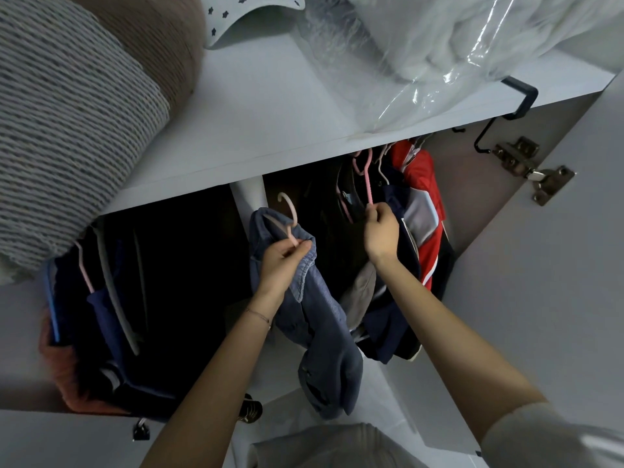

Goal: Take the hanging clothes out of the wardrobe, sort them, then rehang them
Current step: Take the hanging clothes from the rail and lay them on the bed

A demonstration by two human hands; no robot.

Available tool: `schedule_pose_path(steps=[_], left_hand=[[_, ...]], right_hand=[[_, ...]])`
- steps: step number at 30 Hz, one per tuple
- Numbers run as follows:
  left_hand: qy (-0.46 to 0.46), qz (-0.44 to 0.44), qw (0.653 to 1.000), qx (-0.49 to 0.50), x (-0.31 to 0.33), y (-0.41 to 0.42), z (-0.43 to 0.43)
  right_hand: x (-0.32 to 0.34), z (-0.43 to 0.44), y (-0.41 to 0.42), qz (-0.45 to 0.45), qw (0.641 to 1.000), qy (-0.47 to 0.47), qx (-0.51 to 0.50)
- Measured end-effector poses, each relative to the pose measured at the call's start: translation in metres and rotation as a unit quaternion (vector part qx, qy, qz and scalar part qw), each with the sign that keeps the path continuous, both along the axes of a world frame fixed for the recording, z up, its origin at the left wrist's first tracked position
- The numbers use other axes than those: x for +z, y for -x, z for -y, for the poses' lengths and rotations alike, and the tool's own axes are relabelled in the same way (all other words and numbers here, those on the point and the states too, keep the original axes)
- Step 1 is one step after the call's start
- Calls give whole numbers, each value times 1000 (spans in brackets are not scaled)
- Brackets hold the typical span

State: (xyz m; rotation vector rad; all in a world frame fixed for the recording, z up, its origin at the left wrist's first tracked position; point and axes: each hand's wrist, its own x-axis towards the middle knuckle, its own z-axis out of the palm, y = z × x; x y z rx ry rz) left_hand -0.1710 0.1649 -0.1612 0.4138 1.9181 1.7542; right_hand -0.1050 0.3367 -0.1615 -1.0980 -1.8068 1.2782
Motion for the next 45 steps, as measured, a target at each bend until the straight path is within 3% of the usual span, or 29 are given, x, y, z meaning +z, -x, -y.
schedule_pose_path(steps=[14,24,34,39,45], left_hand=[[-3,15,1000,-3,-4,-3,3],[-15,-2,1000,-1,-3,-5,-1],[-20,-14,1000,-5,-2,-6,-22],[-9,-27,999,-22,-14,-18,-34],[-5,-25,999,-38,-20,-41,-41]], right_hand=[[2,4,-20,-45,998,-34,12],[2,8,-41,5,985,-169,46],[2,32,-69,53,980,-79,175],[-3,47,-93,72,979,-23,187],[-9,67,-114,119,975,-38,184]])
